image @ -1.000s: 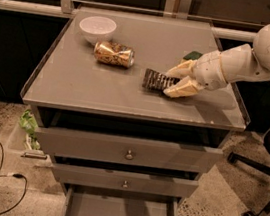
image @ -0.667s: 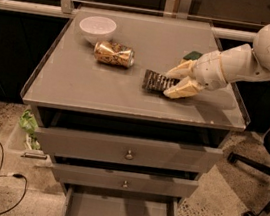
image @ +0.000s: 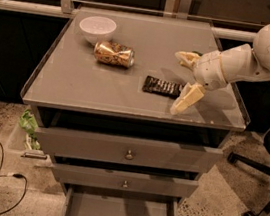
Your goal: Pick rxbar chocolate from bottom drawer and place on counter
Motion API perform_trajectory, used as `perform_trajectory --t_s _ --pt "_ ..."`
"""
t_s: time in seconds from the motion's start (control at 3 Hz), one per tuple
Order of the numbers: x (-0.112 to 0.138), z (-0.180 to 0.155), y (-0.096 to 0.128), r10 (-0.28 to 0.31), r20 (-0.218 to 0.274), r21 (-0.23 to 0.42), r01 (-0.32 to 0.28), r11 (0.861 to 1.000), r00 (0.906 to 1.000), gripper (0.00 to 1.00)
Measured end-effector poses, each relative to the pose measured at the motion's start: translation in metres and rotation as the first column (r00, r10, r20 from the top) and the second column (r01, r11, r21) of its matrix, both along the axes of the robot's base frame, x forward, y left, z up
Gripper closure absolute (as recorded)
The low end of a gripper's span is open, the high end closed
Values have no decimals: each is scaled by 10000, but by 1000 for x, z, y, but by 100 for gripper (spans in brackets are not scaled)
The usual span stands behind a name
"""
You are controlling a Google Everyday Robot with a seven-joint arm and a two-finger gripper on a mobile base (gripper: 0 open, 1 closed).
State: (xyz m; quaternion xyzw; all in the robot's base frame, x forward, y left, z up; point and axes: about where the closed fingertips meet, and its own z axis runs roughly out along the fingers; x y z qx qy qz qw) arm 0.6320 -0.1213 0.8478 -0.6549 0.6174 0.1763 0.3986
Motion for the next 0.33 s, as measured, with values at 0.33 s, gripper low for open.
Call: perform_trajectory --t_s 0.33 --pt "0 0 0 1 0 0 -1 10000 10000 0"
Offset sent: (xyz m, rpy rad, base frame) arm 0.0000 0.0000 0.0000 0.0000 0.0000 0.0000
